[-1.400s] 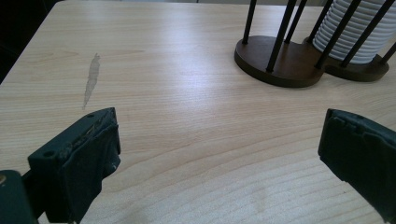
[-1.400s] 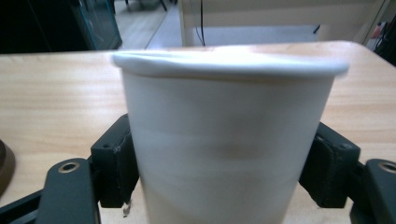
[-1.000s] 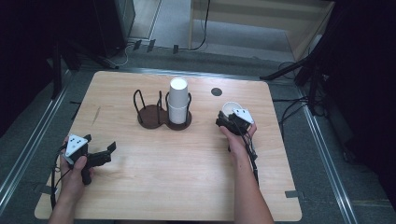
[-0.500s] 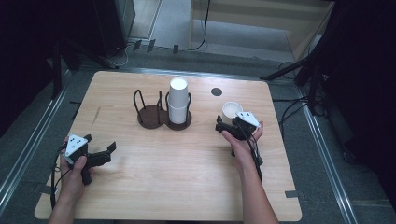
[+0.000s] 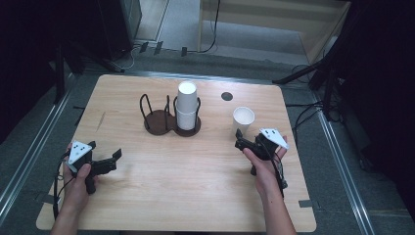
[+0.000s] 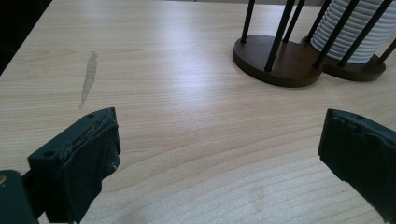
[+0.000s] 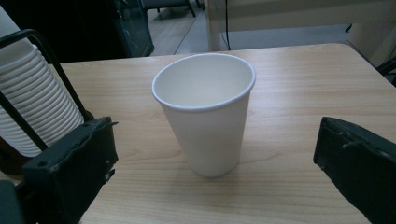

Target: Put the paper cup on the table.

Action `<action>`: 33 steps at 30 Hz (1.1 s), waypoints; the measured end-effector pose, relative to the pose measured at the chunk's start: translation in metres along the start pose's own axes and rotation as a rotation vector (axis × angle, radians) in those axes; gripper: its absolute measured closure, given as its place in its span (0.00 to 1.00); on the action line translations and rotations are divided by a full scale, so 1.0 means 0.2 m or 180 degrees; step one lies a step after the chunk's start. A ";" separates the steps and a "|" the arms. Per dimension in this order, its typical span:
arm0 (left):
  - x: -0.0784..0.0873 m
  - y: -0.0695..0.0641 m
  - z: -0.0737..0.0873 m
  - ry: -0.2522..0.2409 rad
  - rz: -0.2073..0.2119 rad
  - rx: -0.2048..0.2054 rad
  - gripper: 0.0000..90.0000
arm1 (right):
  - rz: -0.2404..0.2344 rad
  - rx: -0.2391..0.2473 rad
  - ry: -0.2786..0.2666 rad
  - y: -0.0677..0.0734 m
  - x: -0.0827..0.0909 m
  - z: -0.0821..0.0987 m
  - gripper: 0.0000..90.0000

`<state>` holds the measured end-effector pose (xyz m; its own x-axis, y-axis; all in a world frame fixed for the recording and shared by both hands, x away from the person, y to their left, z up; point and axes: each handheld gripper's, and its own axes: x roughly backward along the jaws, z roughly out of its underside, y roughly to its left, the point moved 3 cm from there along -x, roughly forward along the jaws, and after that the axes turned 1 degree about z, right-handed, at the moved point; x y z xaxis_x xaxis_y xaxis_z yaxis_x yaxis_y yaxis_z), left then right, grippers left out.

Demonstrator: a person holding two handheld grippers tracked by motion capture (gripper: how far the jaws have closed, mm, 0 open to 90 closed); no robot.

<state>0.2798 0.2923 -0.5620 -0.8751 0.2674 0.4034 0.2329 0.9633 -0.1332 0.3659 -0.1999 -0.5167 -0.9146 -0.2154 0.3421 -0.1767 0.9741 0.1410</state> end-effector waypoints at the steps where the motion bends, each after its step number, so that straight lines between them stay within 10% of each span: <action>1: 0.00 0.00 0.00 0.0000 0.0001 0.0005 0.00 | -0.0009 -0.0011 -0.0032 -0.02 0.03 0.01 0.00; 33: 0.00 0.00 0.00 0.0015 -0.0049 0.0023 0.00 | 0.0222 0.0054 -0.0082 -0.43 0.41 0.26 0.00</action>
<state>0.2805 0.2925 -0.5623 -0.8765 0.2526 0.4097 0.2163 0.9672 -0.1334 0.2872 -0.2969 -0.5498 -0.9340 -0.1453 0.3265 -0.1181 0.9878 0.1018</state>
